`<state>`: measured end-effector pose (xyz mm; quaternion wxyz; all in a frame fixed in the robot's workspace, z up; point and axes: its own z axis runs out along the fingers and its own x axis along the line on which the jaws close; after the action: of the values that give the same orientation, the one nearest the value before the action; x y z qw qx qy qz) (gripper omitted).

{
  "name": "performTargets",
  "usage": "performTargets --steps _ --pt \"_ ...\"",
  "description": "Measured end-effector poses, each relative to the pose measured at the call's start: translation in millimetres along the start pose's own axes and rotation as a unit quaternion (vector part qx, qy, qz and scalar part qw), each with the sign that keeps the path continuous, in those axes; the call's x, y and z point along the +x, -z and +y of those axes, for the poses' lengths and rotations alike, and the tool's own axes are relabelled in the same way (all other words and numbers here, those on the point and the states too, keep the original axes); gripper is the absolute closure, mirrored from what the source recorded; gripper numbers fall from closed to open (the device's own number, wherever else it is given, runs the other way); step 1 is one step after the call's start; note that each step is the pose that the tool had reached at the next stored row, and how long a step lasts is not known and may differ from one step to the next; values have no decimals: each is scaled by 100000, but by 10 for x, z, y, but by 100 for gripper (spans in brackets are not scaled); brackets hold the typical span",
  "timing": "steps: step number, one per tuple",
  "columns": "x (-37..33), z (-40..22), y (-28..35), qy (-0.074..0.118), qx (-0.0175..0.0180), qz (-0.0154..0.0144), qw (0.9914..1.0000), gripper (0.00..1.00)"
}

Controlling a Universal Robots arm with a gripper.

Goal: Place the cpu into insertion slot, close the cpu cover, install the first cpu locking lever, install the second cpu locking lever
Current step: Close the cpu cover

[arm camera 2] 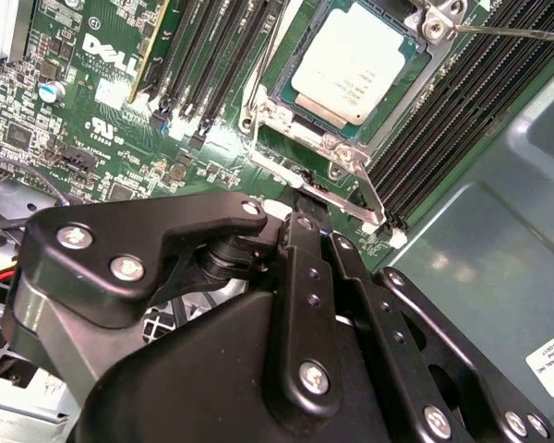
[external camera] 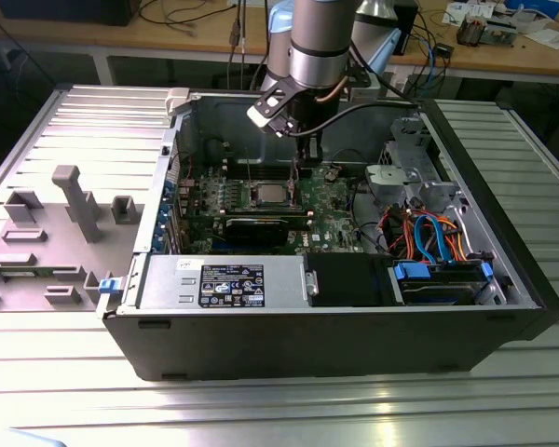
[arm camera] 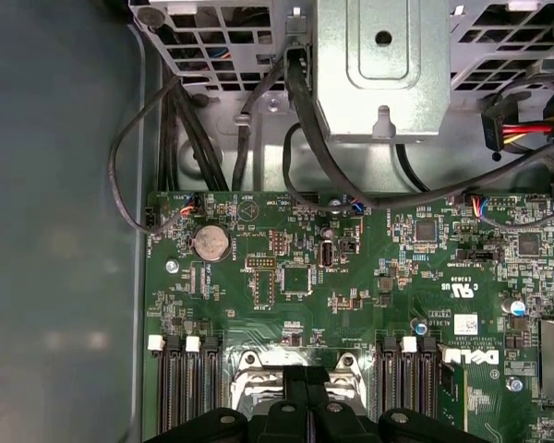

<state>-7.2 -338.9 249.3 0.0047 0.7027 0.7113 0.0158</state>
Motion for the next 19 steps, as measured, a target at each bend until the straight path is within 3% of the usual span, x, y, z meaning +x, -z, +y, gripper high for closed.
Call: performTargets --steps 14,17,19 --pt "0 -31 1 1 -1 -1 100000 89" --pt "0 -63 -5 13 -2 3 100000 89" --pt "1 -124 -12 33 2 -3 100000 89"
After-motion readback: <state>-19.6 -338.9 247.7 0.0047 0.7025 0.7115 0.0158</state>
